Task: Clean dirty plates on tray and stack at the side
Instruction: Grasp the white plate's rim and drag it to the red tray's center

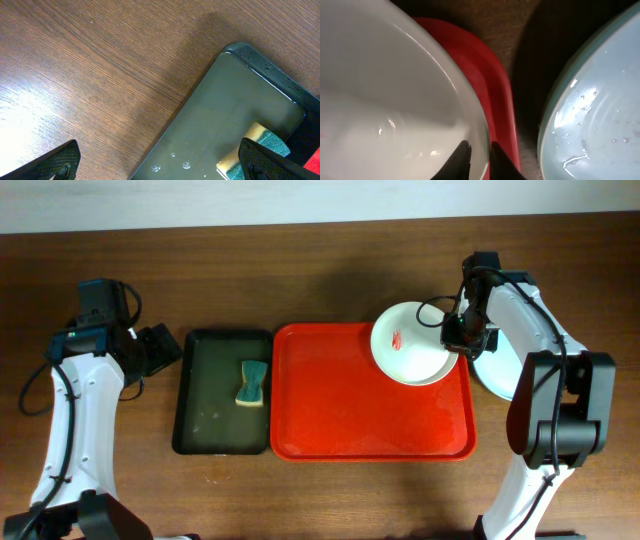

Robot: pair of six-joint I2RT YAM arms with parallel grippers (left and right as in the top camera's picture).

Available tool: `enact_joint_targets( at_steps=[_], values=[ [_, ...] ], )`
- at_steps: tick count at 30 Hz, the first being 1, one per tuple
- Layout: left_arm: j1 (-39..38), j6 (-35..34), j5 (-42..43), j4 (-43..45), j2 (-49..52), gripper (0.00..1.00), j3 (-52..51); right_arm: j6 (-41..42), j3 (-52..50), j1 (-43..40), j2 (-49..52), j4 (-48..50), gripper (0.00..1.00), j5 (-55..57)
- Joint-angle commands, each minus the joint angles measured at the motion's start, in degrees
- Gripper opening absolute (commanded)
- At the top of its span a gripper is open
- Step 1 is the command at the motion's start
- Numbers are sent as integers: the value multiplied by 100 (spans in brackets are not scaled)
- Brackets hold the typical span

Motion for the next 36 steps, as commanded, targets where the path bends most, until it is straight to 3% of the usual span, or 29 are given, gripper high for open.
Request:
enact_joint_targets(
  at_steps=[1, 7, 8, 13, 14, 18, 26, 32, 36],
  values=[
    [20, -35, 15, 7, -28, 99, 52, 17, -55, 46, 52, 9, 15, 50],
    [20, -35, 15, 7, -28, 99, 52, 15, -59, 46, 52, -9, 17, 55],
    [20, -35, 15, 7, -28, 99, 52, 15, -59, 46, 52, -13, 23, 55],
    [20, -35, 17, 7, -28, 99, 52, 15, -146, 46, 52, 20, 23, 57],
    [20, -35, 15, 7, -28, 99, 52, 17, -223, 46, 52, 92, 23, 55],
    [20, -37, 15, 7, -28, 99, 52, 17, -326, 46, 52, 212, 4, 48],
    [20, -35, 17, 7, -28, 99, 50, 20, -326, 393, 50, -562, 4, -1746],
    [20, -35, 15, 7, -28, 99, 52, 455, -332, 1154, 50, -1340, 4, -1816],
    [20, -35, 17, 7, -28, 99, 52, 671, -461, 1517, 50, -1362, 4, -1818]
  ],
)
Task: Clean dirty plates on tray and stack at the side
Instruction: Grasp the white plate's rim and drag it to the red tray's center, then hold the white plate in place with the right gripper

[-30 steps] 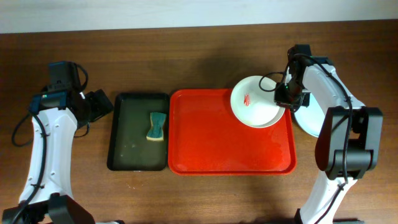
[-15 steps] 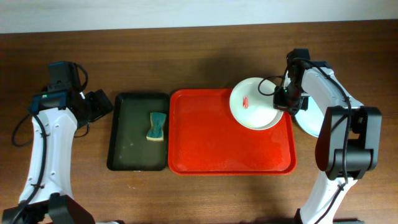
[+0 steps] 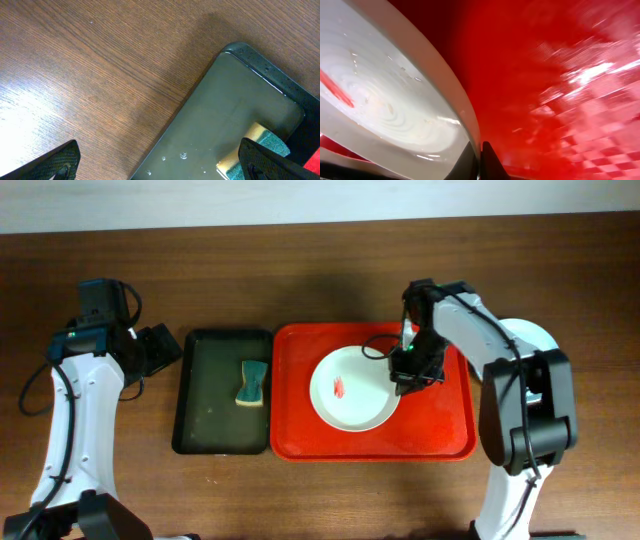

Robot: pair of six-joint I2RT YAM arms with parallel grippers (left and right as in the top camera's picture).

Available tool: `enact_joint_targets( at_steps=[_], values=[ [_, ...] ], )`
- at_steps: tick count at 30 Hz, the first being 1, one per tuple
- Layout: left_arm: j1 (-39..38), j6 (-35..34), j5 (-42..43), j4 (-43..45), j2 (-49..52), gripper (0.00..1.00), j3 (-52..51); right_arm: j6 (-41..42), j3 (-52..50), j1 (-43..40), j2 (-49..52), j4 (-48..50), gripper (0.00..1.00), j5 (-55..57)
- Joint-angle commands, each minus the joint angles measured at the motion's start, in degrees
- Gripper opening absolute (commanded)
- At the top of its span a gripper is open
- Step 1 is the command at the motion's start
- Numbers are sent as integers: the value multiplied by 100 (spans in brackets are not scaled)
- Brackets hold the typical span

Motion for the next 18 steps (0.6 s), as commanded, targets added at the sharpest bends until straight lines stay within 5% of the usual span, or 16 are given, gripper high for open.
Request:
enact_joint_targets(
  at_steps=[1, 3, 5, 6, 13, 16, 18],
  values=[
    [20, -35, 15, 7, -28, 99, 52, 293, -138, 195, 50, -11, 4, -31],
    [20, -35, 17, 7, -28, 99, 52, 321, -146, 199, 50, 20, 5, 15],
    [20, -35, 15, 7, -28, 99, 52, 319, -146, 199, 50, 166, 34, 90],
    [20, -37, 15, 7, -28, 99, 52, 317, -146, 201, 50, 238, 40, 166],
    [20, -35, 17, 7, -28, 99, 52, 317, -175, 199, 50, 564, 33, 743],
    [20, -37, 15, 7, -28, 99, 52, 319, -188, 201, 50, 498, 5, 671],
    [20, -35, 15, 7, -28, 99, 52, 321, -188, 201, 50, 385, 4, 387]
  ],
)
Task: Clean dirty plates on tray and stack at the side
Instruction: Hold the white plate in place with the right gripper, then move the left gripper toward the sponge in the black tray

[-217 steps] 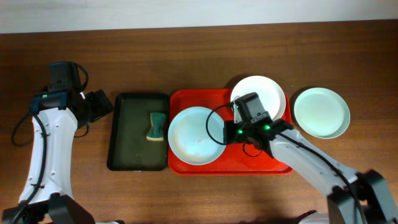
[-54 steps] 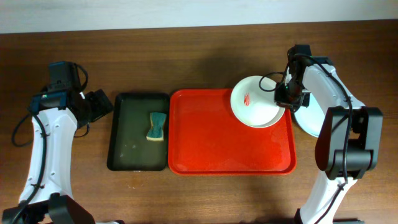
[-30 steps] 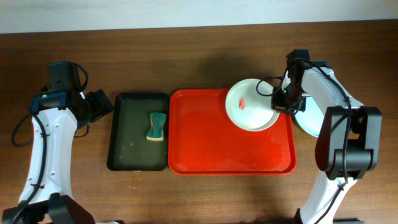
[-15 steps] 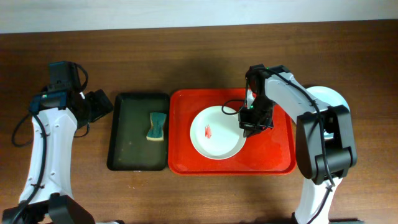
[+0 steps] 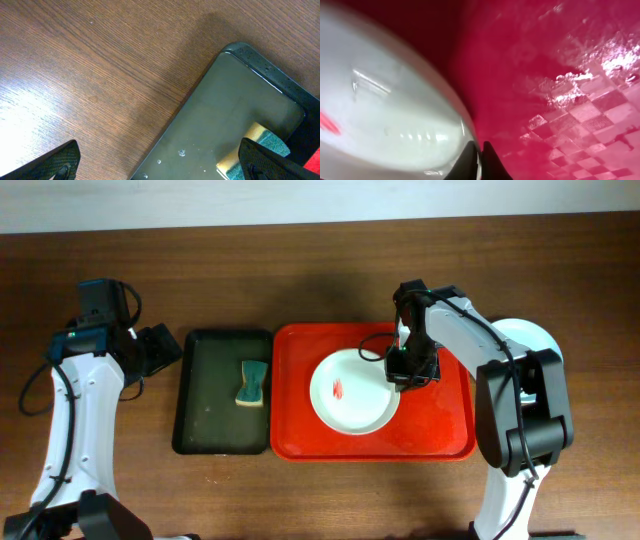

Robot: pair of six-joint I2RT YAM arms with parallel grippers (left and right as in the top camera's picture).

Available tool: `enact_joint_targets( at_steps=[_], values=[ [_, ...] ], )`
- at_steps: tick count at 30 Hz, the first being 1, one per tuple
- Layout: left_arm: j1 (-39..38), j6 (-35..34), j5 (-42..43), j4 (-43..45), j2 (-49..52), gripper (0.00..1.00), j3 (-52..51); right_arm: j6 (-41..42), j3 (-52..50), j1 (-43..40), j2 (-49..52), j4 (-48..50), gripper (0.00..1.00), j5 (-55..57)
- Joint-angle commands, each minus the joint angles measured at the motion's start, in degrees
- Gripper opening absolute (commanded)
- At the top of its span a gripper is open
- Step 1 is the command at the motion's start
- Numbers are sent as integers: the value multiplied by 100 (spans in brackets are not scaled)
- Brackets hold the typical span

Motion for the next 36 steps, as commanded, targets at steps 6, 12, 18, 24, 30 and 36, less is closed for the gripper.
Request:
enact_joint_targets(
  at_steps=[6, 12, 18, 24, 30, 36],
  values=[
    [20, -35, 15, 7, -28, 99, 52, 28, -87, 35, 50, -66, 23, -393],
    [20, -35, 17, 7, -28, 99, 52, -192, -26, 13, 28, 42, 23, -396],
    [20, -35, 15, 7, -28, 99, 52, -295, 774, -142, -675, -754, 28, -393],
    [20, -37, 15, 7, -28, 99, 52, -256, 610, -116, -990, -901, 30, 155],
    [17, -37, 17, 11, -28, 99, 52, 201, 291, -138, -968, -476, 59, 358],
    [-212, 885, 1912, -214, -15, 84, 39, 527, -98, -131, -946, -236, 100, 96]
  ],
)
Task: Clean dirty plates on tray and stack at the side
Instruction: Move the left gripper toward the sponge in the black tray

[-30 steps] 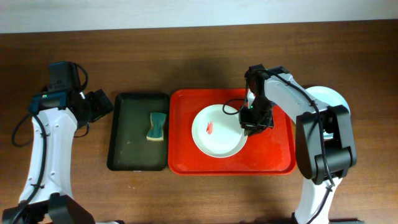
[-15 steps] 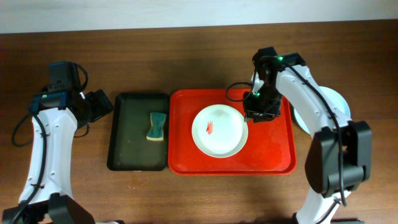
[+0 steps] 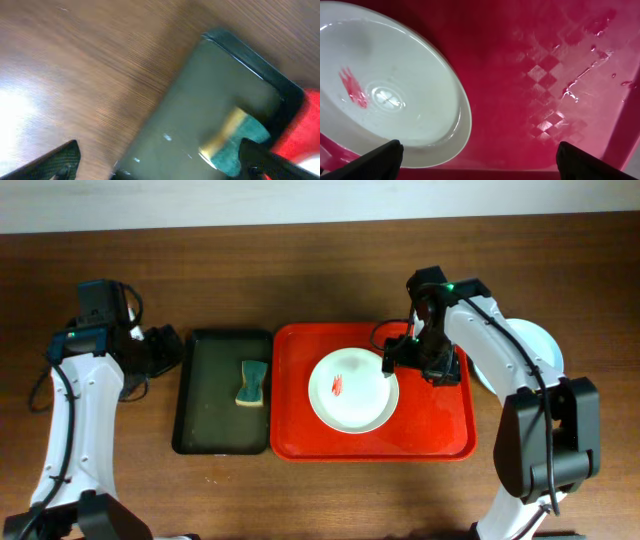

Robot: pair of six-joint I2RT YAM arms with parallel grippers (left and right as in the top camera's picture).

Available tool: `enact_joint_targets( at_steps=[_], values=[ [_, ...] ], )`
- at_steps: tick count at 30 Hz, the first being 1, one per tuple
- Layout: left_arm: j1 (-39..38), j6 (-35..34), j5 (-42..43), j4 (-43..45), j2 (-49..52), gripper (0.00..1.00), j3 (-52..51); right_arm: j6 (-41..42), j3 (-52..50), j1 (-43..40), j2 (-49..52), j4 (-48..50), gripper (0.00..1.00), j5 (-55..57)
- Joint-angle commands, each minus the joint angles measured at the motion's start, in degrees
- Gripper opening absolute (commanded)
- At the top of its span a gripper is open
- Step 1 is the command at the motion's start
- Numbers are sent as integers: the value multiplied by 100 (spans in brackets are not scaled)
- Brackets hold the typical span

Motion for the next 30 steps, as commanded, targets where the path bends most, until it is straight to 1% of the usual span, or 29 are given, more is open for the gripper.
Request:
enact_joint_targets(
  at_steps=[1, 3, 4, 6, 8, 9, 11, 12, 13, 14, 16, 18, 21, 22, 23, 24, 25, 27, 30],
  values=[
    [-385, 769, 1032, -188, -15, 84, 39, 111, -103, -7, -44, 17, 98, -227],
    [-852, 839, 872, -470, -11, 87, 39, 109, -116, 0, -44, -9, 98, -289],
    [-1274, 839, 485, -686, -11, 86, 39, 109, -166, 11, -44, -9, 98, -291],
    [-1703, 837, 59, -879, -11, 87, 39, 105, -280, 72, -44, 22, 99, -289],
    [-2013, 835, -26, -916, 0, 88, 39, 44, -415, 118, -44, 232, 99, -291],
    [-2146, 728, -26, -894, 42, 88, 39, 42, -439, 118, -44, 282, 98, -289],
    [-2184, 682, -24, -918, 105, 88, 39, -66, -439, 118, -44, 271, 100, -291],
    [-2181, 682, -26, -944, 155, 91, 39, -107, -439, 118, -44, 275, 70, -289],
    [-2184, 682, -24, -957, 205, 92, 39, -107, -439, 118, -44, 284, 46, -289],
    [-2184, 682, -26, -957, 240, 93, 39, -105, -439, 118, -44, 308, 38, -291],
    [-2184, 682, -26, -955, 326, 97, 39, -105, -439, 120, -44, 365, 41, -291],
    [-2184, 682, -26, -914, 431, 94, 39, -103, -439, 175, -44, 363, 41, -291],
    [-2184, 682, -24, -896, 616, 93, 39, -103, -439, 334, -44, 382, 41, -286],
    [-2184, 684, -24, -890, 719, 92, 35, -98, -439, 428, -44, 382, 41, -286],
    [-2184, 684, -22, -852, 772, 89, 35, -85, -439, 472, -44, 389, 41, -256],
    [-2184, 684, -22, -811, 791, 84, 35, -85, -439, 483, -44, 404, 41, -199],
    [-2184, 684, -24, -741, 811, 75, 35, -83, -439, 483, -44, 426, 41, -201],
    [-2184, 686, -24, -608, 826, 71, 35, -83, -439, 483, -44, 448, 41, -203],
    [-2184, 688, -26, -341, 957, 58, 35, -85, -439, 483, -44, 437, 41, -201]
  ],
)
